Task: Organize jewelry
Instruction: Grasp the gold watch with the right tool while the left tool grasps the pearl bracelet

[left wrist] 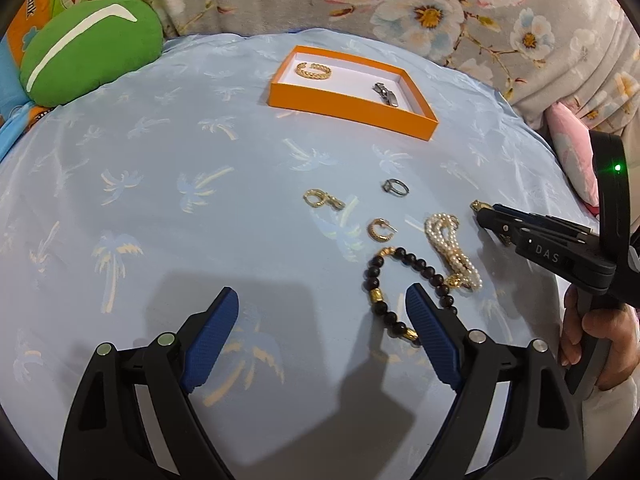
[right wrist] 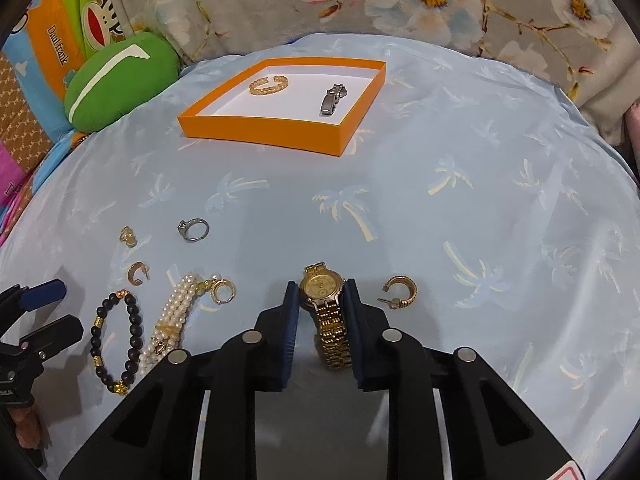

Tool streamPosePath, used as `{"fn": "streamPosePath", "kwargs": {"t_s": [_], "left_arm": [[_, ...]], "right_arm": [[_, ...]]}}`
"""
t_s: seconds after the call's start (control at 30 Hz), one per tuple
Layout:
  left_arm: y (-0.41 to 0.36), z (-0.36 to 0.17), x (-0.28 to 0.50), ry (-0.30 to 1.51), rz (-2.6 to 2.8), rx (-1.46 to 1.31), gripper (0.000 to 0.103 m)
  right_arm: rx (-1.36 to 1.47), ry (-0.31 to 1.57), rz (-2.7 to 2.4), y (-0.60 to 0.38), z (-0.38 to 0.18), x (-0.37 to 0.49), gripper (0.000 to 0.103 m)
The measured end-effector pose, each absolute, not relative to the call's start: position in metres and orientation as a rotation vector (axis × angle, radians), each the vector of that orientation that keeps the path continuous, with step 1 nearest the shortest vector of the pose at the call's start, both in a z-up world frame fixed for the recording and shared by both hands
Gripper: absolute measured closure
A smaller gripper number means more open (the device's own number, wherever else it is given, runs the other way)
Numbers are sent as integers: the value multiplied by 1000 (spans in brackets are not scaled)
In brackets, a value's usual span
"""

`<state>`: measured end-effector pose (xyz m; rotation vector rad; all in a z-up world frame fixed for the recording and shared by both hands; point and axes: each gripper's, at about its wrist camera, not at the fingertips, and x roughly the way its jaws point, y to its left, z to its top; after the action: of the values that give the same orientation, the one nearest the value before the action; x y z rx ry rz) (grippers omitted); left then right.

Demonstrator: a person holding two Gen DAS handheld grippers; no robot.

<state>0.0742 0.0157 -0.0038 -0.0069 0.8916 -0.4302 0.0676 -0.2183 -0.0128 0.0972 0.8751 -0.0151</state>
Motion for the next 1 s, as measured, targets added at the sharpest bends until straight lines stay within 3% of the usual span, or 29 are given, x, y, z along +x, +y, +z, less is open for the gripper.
{"fn": "streamPosePath", "kwargs": {"t_s": [0.57,0.83,0.9,1.0], "left_arm": [[-59,23,60,861,-539,32,23],[-102,-3,83,967,-513,96,57],[-104,-4,83,956,-504,113,60],[-103,-5,83,947,-492,117,80]], "right_arm": [[265,819,-137,-227,-10,-23,82],[311,799,-133,-238,-6,-36,82],[315,797,-127,-238,-7,-36,82],[316,794,-119,-238,-8,-36,82]]}}
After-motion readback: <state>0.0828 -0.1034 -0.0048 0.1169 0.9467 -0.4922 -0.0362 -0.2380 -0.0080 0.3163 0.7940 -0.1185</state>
